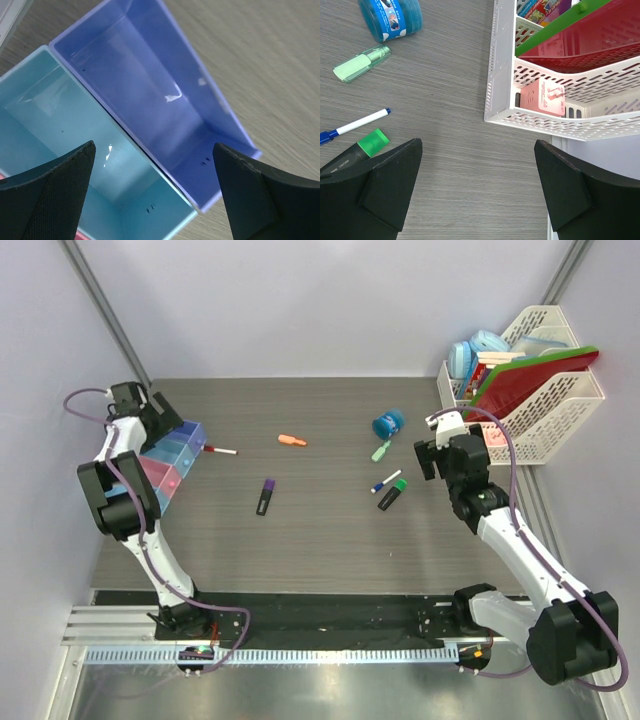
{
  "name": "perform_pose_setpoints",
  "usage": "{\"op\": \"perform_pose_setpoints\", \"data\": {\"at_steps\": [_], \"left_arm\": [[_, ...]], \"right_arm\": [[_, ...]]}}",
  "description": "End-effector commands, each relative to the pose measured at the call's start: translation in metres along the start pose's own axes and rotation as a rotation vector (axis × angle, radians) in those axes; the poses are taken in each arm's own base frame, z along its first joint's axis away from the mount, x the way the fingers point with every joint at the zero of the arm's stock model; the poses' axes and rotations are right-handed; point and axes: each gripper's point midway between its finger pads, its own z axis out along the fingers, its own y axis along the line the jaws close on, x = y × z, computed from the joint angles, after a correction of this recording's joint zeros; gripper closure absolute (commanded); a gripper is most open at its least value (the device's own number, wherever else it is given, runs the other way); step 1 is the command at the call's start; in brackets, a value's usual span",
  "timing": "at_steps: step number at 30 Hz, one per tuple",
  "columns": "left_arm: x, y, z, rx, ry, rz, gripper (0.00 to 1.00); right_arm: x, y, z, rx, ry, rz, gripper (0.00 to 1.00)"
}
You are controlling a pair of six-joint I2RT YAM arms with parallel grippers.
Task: Sort the stationery into containers
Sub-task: Move the storage box to the center of the board.
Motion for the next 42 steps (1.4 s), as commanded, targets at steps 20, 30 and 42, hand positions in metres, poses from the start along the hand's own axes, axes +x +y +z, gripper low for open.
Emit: {"op": "perform_pose_setpoints", "data": {"at_steps": [20,30,42], "left_arm": [[-0.003,-0.038,0.070,-0.094,0.018,0.195,0.00],[-0.029,-0.093,0.081,-0.001,-0.064,0.327,0.00],[-0.005,-0.177,0.089,0.073,-0.166,0.767,0.00]], "right_arm": [[-0.011,-0.003,-0.003,0.005,-0.051,0.006,0.00],[-0.008,-0.002,0.000,0.003,-0.038,0.000,0.00],[-0.008,-0.004,0.000,0.014,-0.036,-0.002,0.00]]}}
